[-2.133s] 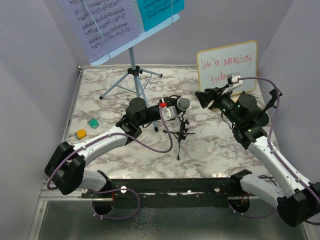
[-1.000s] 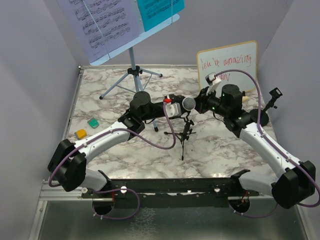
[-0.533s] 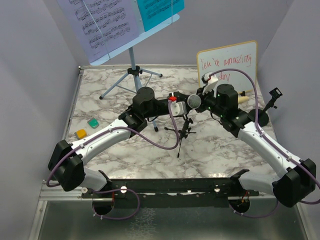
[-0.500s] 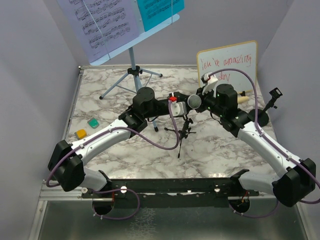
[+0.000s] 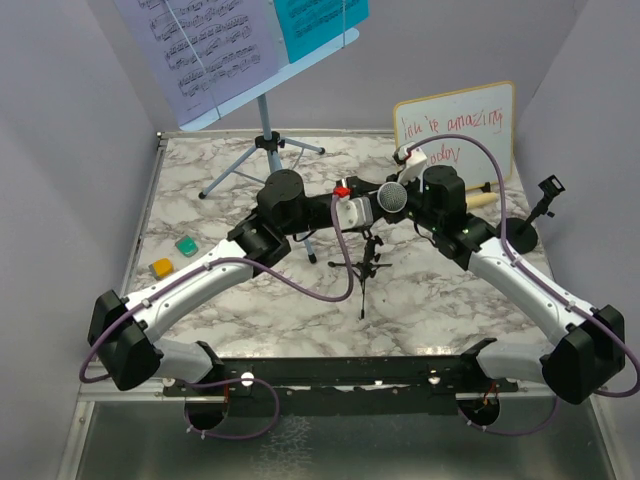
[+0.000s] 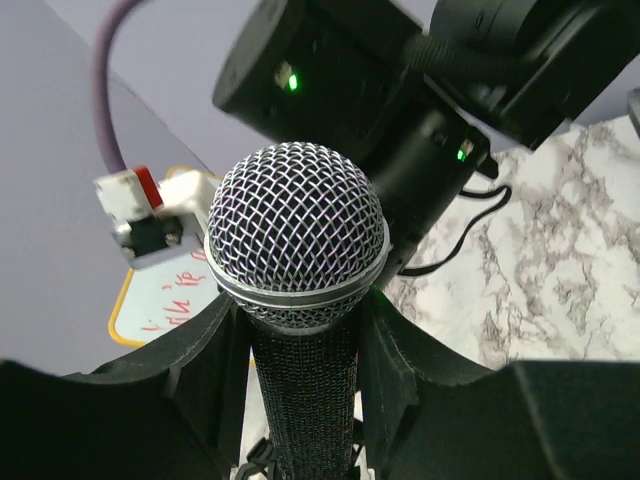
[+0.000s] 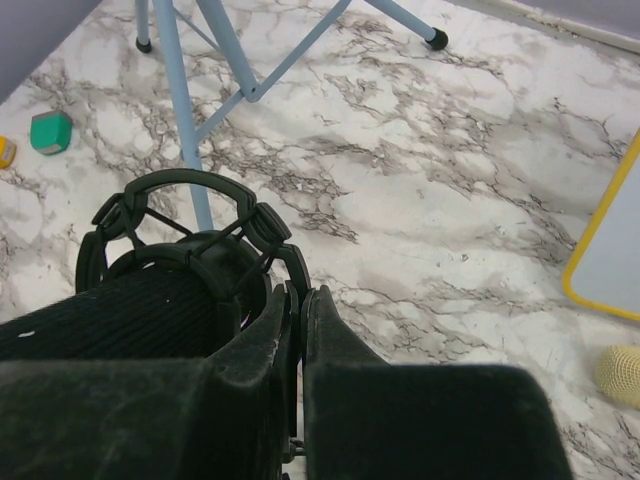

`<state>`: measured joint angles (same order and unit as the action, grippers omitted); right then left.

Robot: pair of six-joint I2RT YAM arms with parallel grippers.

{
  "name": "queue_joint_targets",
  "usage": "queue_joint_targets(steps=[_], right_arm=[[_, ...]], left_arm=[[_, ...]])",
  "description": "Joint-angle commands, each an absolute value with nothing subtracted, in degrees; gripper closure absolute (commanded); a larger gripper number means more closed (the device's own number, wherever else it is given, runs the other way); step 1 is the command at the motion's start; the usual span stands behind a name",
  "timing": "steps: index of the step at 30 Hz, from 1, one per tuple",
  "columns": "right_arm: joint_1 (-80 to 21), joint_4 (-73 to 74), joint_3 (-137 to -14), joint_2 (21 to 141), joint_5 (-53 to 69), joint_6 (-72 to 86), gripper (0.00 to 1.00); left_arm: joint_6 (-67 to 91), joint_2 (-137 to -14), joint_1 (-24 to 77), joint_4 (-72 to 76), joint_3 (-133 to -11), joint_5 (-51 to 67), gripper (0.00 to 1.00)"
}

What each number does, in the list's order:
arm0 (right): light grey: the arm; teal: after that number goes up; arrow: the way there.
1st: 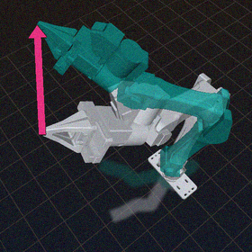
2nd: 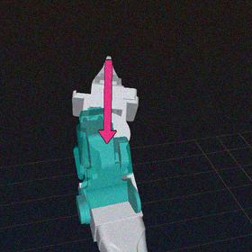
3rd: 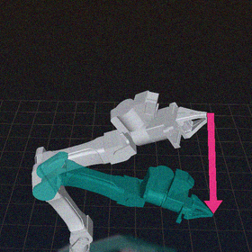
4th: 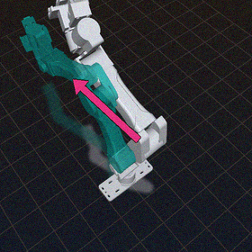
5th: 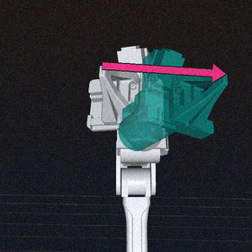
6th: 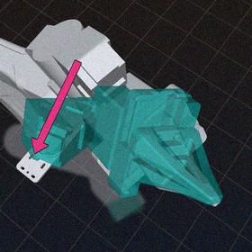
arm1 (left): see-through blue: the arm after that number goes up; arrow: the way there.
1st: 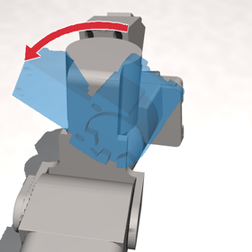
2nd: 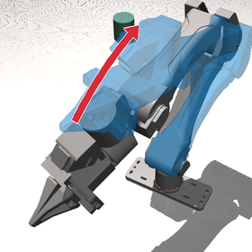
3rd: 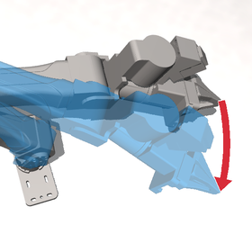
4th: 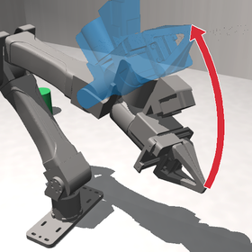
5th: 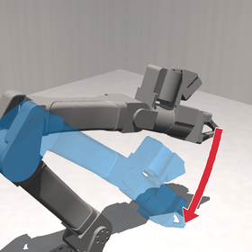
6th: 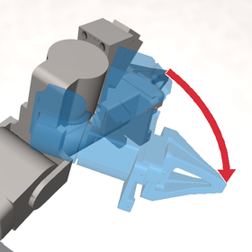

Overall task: Pack up the instrument practice props
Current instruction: Remove the microphone from the microphone stand.

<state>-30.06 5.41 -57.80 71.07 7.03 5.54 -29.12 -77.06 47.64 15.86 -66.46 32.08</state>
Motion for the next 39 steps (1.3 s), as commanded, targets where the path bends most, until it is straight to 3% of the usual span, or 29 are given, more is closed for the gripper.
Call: queue_joint_targets(steps=[1, 11, 14, 20, 26, 32, 39], right_arm=[[-30.4, 8.1, -57.8, 73.2, 5.4, 4.3, 1.0], [-30.4, 6.7, -57.8, 74.1, 5.1, 4.5, 0.96], [-30.4, 6.1, -57.7, 73.8, 5.2, 4.3, 0.86], [-30.4, 4.7, -57.8, 69.7, 7.7, 2.7, 0.54], [-30.4, 4.5, -58.6, 62.7, 7.7, -1.4, 0.35], [-30.4, -1.9, -55.5, 55.0, 21.2, -7.6, 0.25], [-30.5, -0.8, -59.8, 54.6, 37.1, -9.7, 0.22]], left_arm=[[-28.4, -71.4, 48.8, 21.0, -70.9, 33.1, 1.0], [-23.5, -66.6, 48.9, 20.8, -69.8, 29.4, 1.0], [-22.1, -63.6, 48.9, 20.7, -67.7, 22.5, 1.0], [-17.7, -58.5, 48.9, 20.8, -61.6, 10.7, 1.0], [-12.5, -54.7, 48.9, 25.1, -57.3, 2.2, 1.0], [-2.4, -55.0, 48.9, 28.3, -56.9, -4.0, 1.0], [5.8, -57.1, 48.9, 30.2, -58.7, -5.0, 1.0]])
